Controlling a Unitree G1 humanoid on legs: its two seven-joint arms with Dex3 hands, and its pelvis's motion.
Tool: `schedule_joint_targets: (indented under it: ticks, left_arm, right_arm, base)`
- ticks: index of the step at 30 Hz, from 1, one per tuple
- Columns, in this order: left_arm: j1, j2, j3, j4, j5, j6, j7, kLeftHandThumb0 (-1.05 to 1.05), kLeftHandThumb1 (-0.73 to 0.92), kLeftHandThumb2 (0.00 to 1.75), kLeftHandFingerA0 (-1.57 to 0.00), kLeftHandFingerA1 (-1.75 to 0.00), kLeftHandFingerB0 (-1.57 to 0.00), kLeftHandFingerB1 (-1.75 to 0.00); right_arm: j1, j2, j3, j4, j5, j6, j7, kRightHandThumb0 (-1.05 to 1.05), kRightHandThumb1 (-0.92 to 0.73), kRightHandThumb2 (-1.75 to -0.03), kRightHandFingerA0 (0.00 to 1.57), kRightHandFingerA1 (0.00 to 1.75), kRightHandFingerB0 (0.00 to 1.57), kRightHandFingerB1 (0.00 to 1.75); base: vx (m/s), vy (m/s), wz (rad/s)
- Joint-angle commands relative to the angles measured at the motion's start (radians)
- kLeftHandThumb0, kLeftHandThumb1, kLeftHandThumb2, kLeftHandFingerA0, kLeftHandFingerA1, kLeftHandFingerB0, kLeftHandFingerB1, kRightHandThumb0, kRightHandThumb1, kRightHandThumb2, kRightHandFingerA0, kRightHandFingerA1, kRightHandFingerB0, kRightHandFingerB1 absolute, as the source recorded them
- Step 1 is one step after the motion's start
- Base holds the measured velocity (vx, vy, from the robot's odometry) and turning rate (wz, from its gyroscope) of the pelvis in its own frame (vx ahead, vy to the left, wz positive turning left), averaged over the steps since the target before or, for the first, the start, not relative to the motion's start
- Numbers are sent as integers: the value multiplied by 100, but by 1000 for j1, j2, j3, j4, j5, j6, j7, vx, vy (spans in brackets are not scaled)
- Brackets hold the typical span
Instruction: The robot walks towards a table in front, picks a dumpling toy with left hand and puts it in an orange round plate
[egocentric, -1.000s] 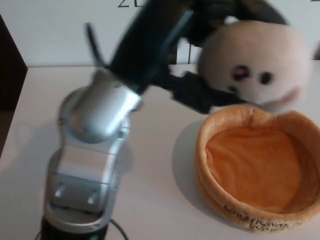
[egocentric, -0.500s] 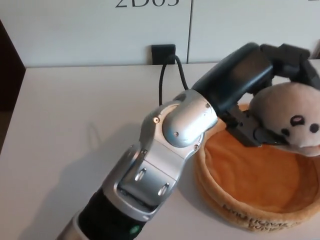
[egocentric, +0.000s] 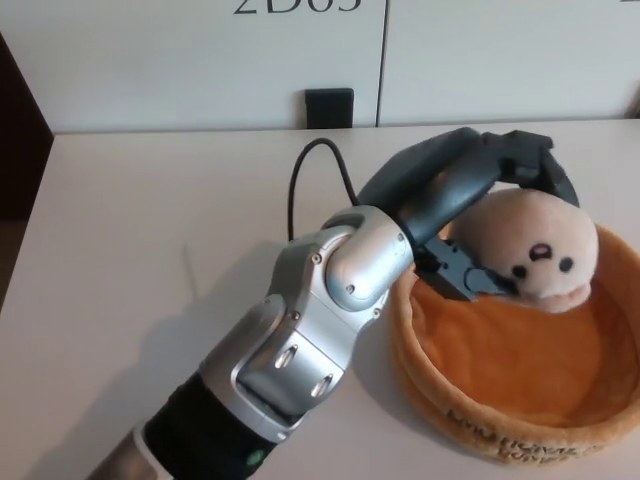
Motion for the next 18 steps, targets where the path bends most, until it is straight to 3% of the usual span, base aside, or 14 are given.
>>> schedule_joint_targets:
  ticks: [1, 2, 3, 4, 8, 9, 18]
  left_arm:
    - [-39, 55, -20, 17, 81, -71, 18, -55, 53, 56, -58, -54, -19, -31]
    - [-55, 74, -48, -1, 106, -47, -26, -81, 51, 88, -9, -18, -1, -8]
    - [-62, 84, -66, -13, 122, -32, -49, -81, 51, 88, -9, -18, -1, -8]
    - [-67, 99, -92, -35, 141, -11, -81, -82, 48, 90, 0, -5, 0, -4]
    - [-73, 125, -119, -78, 152, 27, -136, -89, 50, 93, 0, 0, 0, 0]
    - [-76, 137, -128, -90, 161, 30, -152, -89, 49, 96, -6, -10, 0, -4]
    - [-69, 185, -151, -141, 172, 35, -230, -105, 62, 108, -6, -7, 0, -4]
  right_arm:
    - [-33, -8, -4, 16, 1, 14, 3, 0, -48, -53, 78, 64, 49, 42]
    - [-36, -8, -7, 18, 5, 16, 7, -1, -50, -53, 76, 63, 46, 41]
    - [-34, -8, -8, 18, 7, 18, 12, -1, -50, -53, 76, 63, 46, 41]
    - [-23, -8, -12, 16, 12, 2, 8, 1, -48, -53, 83, 77, 47, 41]
    - [-6, -7, -15, 12, 13, -30, -9, -1, -48, -53, 83, 81, 47, 41]
    - [-8, -6, -11, 13, 8, -24, -8, -1, -48, -54, 80, 69, 46, 40]
    - [-21, -3, 2, 12, 0, 7, 2, 2, -49, -54, 78, 69, 46, 40]
  base:
    - [0, 0, 0]
    - [0, 0, 0]
    - [0, 0, 0]
    - [0, 0, 0]
    - [0, 0, 0]
    - [0, 0, 0]
    - [0, 0, 0]
